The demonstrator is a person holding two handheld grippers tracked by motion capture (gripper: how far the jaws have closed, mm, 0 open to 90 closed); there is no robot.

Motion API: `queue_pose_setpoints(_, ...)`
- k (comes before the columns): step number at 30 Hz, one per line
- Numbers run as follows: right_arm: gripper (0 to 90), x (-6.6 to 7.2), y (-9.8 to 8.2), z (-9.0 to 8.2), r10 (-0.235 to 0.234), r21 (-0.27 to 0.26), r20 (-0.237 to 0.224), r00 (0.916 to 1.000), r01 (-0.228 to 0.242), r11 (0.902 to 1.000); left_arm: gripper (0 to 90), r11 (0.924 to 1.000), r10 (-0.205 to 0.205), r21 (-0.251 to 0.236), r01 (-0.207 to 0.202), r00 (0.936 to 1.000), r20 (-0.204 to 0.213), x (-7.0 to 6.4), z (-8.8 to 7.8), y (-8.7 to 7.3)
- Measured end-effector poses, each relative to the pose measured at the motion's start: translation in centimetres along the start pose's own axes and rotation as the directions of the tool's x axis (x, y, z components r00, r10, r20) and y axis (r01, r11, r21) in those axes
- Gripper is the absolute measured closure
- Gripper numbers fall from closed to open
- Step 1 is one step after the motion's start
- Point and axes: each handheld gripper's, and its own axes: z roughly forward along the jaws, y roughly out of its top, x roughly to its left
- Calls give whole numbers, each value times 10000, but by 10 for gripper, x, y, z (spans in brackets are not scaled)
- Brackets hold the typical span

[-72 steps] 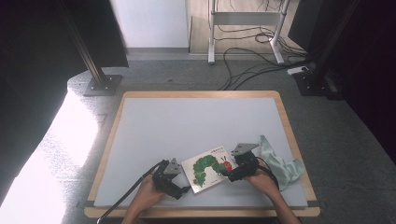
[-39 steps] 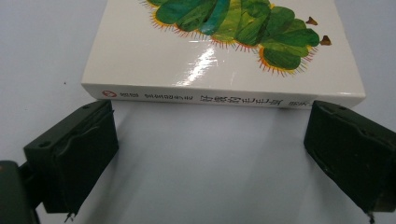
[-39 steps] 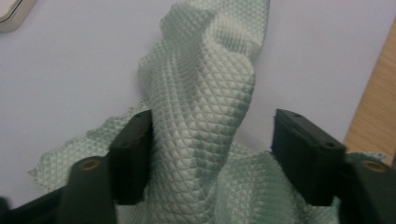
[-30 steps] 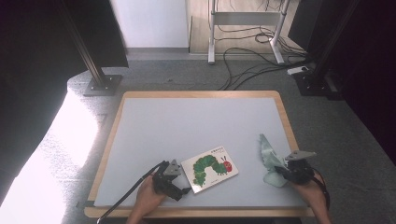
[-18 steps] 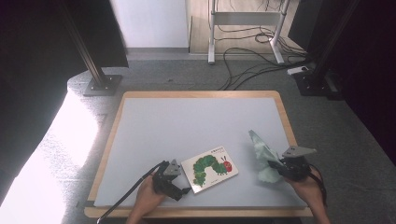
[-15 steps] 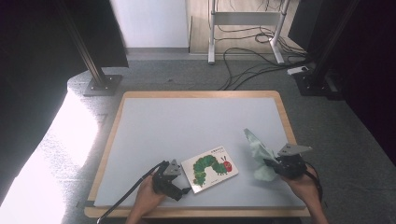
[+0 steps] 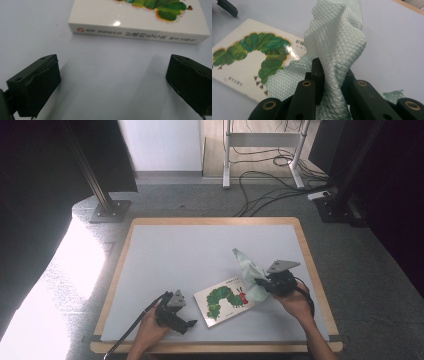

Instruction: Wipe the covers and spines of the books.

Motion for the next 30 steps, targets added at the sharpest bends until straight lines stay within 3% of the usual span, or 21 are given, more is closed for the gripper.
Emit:
queue_pose_setpoints(7,779,3,14,43,-25,271,-326,9995,34,9996,0,9993,-381,-62,379,9989,-278,12,-9,-11)
queue_pose_setpoints(12,771,9,16,69,-150,725,-613,9980,195,9972,0,9992,-387,-63,385,9988,-309,12,-9,-11)
queue_pose_setpoints(15,667,13,16,79,-312,1066,-718,9969,388,9935,0,9992,-393,-68,391,9988,-304,12,-9,-11)
queue_pose_setpoints(19,472,15,19,77,-395,1060,-500,9980,447,9934,0,9992,-399,-76,397,9988,-290,12,-9,-11)
queue_pose_setpoints(21,466,14,21,71,-374,850,-398,9985,407,9956,0,9992,-398,-75,396,9988,-289,12,-9,-11)
queue_pose_setpoints(23,525,12,24,65,-307,563,-255,9992,321,9979,0,9992,-399,-69,397,9988,-299,12,-9,-11)
queue_pose_setpoints(26,748,10,26,61,-372,318,-241,9990,380,9988,0,9992,-398,-76,396,9988,-282,12,-9,-11)
queue_pose_setpoints(30,826,10,26,73,-538,634,-371,9979,561,9964,0,9992,-403,-75,401,9988,-289,12,-9,-11)
